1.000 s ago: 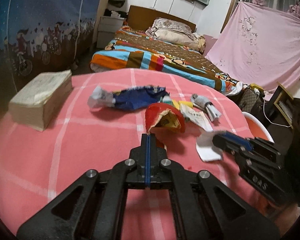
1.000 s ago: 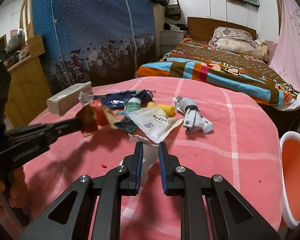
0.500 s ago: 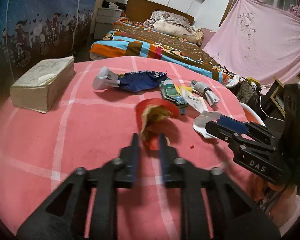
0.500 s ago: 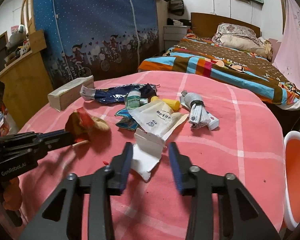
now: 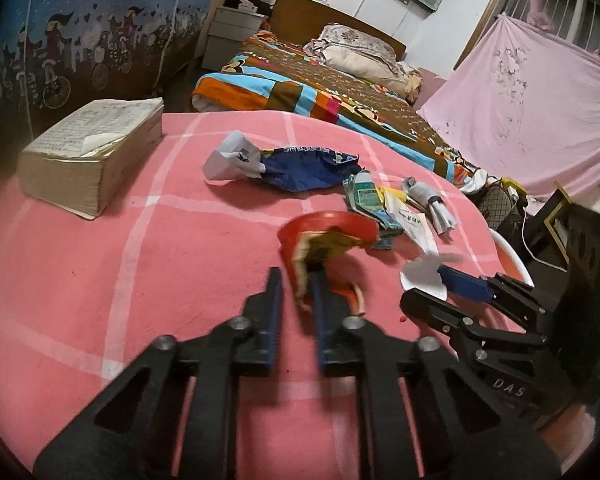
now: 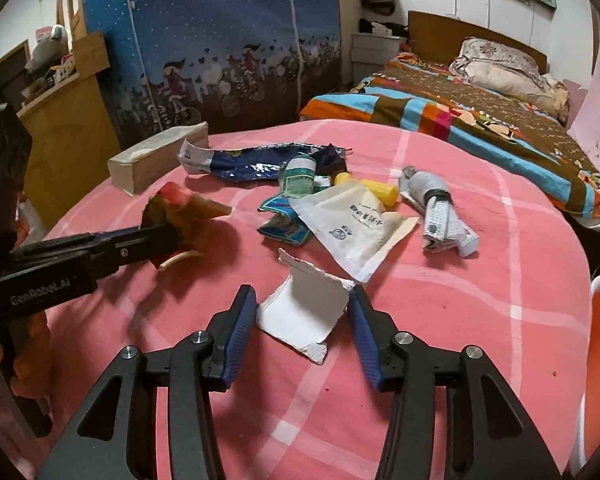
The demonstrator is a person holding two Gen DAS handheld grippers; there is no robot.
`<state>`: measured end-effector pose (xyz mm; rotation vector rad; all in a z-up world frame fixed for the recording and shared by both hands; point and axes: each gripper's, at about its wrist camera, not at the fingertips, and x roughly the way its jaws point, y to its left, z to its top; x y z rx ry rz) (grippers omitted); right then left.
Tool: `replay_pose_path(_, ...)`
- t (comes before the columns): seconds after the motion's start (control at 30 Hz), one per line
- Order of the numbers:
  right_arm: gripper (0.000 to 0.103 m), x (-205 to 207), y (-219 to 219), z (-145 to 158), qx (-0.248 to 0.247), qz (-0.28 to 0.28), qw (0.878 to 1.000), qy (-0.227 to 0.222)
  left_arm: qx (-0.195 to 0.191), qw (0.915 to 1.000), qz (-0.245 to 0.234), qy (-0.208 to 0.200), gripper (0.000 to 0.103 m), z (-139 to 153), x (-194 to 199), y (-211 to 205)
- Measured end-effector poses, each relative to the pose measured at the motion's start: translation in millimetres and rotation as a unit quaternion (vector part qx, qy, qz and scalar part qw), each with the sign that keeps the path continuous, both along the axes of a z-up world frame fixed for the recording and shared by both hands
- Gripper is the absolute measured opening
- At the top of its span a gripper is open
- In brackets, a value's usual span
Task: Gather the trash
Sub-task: 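Grasp the red cup piece with the left tool while the right tool grasps white paper, then carry both items over the orange bucket and open both tools to drop them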
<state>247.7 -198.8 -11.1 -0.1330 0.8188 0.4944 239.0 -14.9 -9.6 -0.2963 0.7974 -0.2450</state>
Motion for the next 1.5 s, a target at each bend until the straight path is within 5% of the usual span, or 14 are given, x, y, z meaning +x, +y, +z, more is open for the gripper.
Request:
replay_pose_path(0.13, 0.061, -1.5, 5.9, -1.1, -0.005, 0.014, 1.000, 0.002, 0.010, 0.9999, -0.004, -0.004, 0.000, -0.5, -0.9, -4.3)
replay_pose_path(0.27, 0.060, -2.0, 9.7, -3.5, -0.020, 0.009, 1.000, 0.001, 0.005, 1.0000, -0.002, -0.001, 0.000, -1.1, -1.0, -2.4)
replay_pose_path(0.7, 0.037, -8.5, 8.2, 0.6, -0.032, -0.002, 0.999, -0.028, 0.020, 0.9987, 0.000, -0.047, 0.000, 8.7, -17.8, -10.7)
replay_pose_path(0.9, 0.036, -36.4, -9.0, 24.8, 0.002, -0.027, 0.993, -0.115, 0.011, 0.9962, 0.002, -0.087, 0.000, 21.8, -29.5, -17.3)
replay_pose_path(1.13, 0.037, -74.9, -53.8, 64.7, 0.088, -0.072, 0.964, -0.242, 0.010, 0.9865, -0.013, -0.163, 0.000, 49.4, -42.5, -45.0)
replay_pose_path(1.5, 0.037, -87.7, -126.4, 111.8, 0.092, -0.149, 0.910, -0.375, 0.016, 0.9513, -0.078, -0.298, 0.000, 108.6, -50.9, -111.2)
